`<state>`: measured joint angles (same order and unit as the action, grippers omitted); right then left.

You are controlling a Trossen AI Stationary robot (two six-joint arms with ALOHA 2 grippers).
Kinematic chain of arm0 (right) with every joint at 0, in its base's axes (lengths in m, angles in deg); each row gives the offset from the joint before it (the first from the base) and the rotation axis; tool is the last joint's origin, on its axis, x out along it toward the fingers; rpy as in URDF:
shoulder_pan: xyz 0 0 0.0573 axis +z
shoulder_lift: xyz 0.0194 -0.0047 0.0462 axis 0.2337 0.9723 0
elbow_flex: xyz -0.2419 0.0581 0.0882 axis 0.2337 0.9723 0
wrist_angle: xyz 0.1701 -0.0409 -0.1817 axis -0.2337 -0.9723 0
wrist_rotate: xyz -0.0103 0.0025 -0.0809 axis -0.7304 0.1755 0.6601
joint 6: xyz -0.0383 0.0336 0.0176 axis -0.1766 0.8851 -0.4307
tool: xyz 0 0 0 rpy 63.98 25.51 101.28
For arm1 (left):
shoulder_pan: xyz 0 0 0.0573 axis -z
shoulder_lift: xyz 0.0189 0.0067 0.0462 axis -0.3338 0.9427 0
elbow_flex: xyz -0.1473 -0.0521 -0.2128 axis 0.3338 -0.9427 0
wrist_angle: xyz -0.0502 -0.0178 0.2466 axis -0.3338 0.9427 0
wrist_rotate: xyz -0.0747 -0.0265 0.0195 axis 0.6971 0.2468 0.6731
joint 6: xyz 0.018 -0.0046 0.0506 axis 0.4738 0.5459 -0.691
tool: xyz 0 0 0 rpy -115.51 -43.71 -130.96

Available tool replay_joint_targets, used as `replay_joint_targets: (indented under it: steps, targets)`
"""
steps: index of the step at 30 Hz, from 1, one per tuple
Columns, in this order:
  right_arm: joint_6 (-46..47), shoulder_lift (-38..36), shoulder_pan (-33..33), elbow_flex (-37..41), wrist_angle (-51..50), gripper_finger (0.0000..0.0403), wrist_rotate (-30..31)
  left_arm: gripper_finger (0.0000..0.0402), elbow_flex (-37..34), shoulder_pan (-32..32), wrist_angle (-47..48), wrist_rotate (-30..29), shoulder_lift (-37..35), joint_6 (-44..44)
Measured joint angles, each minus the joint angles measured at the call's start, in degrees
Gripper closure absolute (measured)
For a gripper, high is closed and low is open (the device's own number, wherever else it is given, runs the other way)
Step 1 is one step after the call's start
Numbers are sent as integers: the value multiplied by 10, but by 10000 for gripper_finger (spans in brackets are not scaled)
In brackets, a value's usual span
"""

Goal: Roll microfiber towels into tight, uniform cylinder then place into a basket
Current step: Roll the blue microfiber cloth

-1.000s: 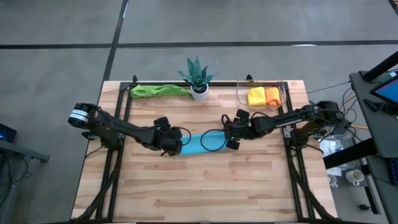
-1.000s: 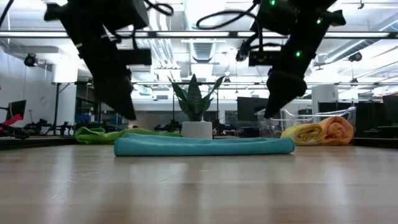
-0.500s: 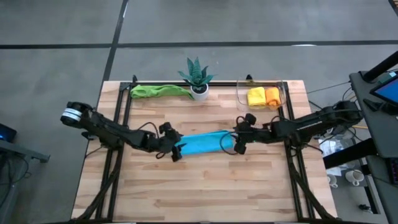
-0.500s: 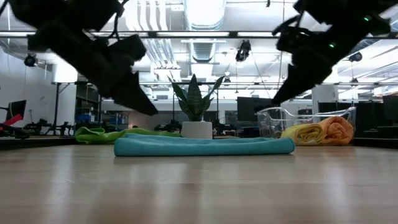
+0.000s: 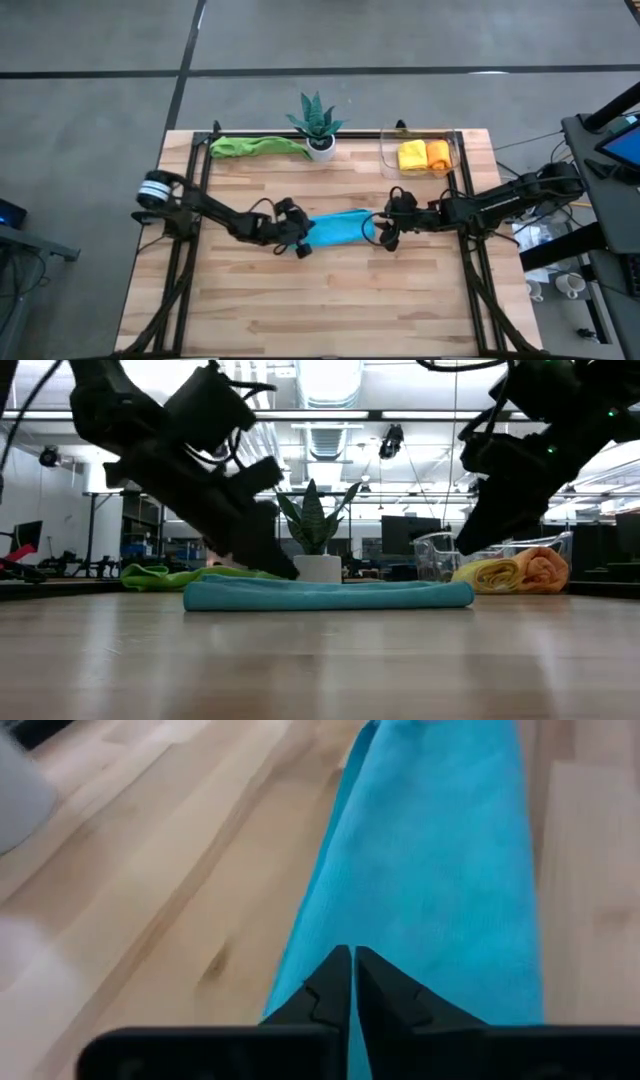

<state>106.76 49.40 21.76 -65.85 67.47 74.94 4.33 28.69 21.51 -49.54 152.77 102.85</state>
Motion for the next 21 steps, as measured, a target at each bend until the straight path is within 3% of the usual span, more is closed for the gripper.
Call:
replay_joint_targets:
  steps: [8, 14, 21]
  targets:
    - [68, 44, -18, 3, 6, 188, -6, 401, 38, -6, -72, 31, 56, -52]
    - [101, 85, -35, -6, 35, 139, -7, 401, 42, -6, -69, 54, 57, -59]
    - [156, 128, -37, -18, 49, 118, -40, 401, 39, -6, -75, 78, 65, -57]
